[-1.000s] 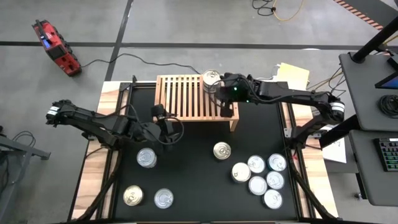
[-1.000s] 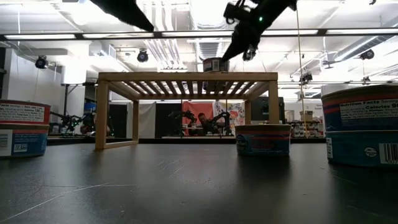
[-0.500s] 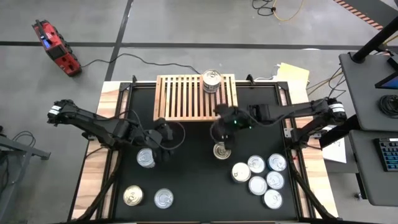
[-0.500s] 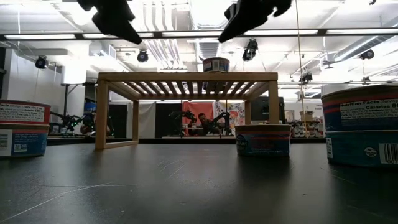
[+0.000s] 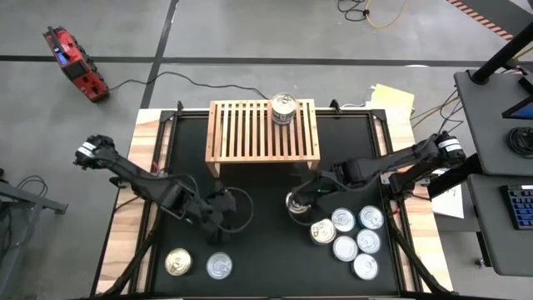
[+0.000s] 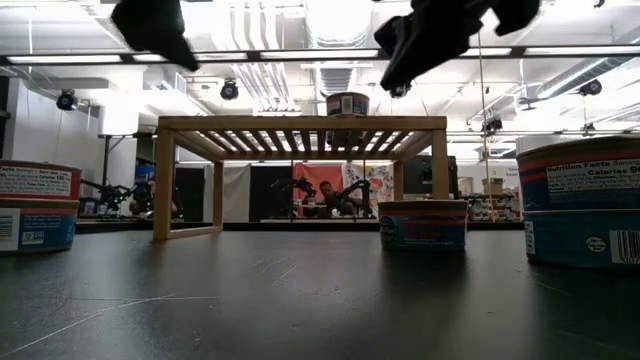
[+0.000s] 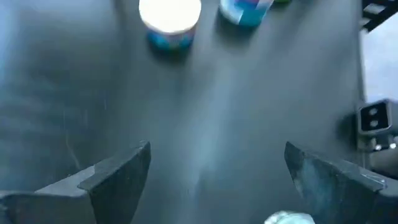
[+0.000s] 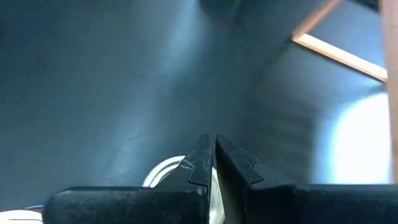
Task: Stack canned seafood by type on shelf
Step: Put the red tuna can on the shelf
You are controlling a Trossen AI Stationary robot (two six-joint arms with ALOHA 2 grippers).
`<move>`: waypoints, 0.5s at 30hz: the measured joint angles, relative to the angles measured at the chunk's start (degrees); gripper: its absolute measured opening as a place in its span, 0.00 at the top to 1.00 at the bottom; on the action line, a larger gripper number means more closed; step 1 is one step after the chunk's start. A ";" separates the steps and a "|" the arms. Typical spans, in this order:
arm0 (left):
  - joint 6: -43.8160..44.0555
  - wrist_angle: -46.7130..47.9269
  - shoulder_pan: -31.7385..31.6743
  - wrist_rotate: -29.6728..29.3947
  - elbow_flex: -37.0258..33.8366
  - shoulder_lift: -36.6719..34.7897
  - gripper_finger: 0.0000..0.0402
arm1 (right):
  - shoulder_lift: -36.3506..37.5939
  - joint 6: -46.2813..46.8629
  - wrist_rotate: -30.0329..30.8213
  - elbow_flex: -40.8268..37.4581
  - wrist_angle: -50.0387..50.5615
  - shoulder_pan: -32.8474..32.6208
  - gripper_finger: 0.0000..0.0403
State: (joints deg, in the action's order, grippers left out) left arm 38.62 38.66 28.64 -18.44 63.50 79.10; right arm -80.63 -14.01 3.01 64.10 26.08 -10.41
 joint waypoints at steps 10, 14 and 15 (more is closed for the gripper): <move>22.12 26.00 7.60 4.42 11.49 9.31 0.12 | 2.98 6.54 14.22 -9.14 -8.89 -6.28 0.97; 26.50 39.54 9.04 0.46 15.28 13.16 0.13 | 4.19 5.38 15.03 -11.80 -16.87 -7.25 0.97; 27.41 41.62 9.20 -0.15 15.58 14.05 0.15 | 4.25 5.14 15.03 -12.26 -18.34 -7.36 0.97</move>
State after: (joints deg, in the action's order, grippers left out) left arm 66.03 80.28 37.84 -18.59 79.08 93.14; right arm -76.38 -8.88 18.04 51.84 7.74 -17.77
